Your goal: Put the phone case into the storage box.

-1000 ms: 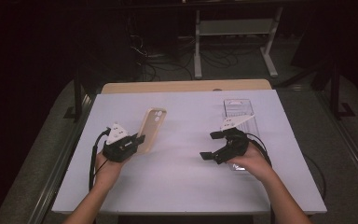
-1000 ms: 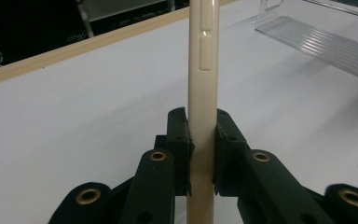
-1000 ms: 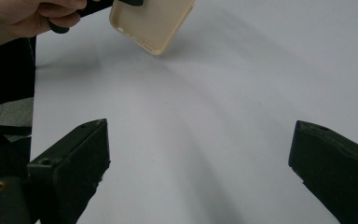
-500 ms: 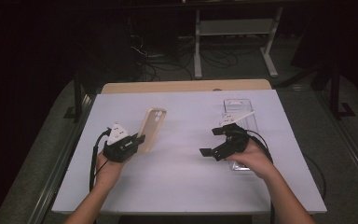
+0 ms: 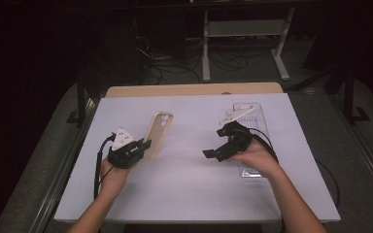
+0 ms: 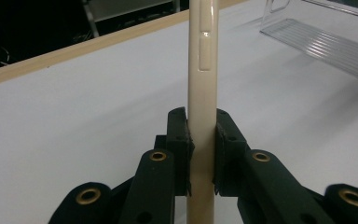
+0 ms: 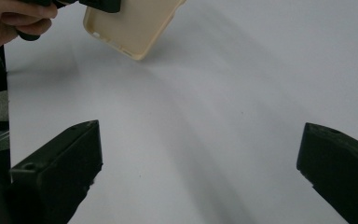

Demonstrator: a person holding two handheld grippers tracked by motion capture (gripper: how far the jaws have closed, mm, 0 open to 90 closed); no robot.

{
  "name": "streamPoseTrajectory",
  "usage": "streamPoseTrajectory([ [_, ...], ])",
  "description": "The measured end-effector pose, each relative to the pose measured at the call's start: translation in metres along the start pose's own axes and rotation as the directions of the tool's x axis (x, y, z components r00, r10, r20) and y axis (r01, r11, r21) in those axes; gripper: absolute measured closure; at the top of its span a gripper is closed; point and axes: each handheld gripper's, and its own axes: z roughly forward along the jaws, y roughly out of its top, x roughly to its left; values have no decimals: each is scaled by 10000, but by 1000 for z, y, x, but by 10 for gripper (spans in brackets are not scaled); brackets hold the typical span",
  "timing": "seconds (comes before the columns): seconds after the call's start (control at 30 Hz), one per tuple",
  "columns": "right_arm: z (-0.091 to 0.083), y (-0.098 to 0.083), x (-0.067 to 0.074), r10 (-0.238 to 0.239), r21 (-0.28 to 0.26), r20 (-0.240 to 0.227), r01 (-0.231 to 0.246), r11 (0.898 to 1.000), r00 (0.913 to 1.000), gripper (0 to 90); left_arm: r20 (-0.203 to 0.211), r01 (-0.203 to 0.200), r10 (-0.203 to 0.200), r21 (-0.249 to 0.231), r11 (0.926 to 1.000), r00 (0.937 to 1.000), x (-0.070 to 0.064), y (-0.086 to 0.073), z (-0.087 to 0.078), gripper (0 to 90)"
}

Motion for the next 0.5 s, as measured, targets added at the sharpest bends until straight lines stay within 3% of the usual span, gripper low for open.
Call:
streamPoseTrajectory([
  [0.2, 9, 7, -2, 122, 9, 102, -122, 9999, 9999, 4, -99, -8, 8, 0, 10000, 10000, -3, 1, 1, 791],
  [0.5, 23, 16, -6, 599, -114, -144, -600, 9981, 9981, 4, -211, -110, 109, -35, 9999, 9997, -11, 3, 4, 791],
])
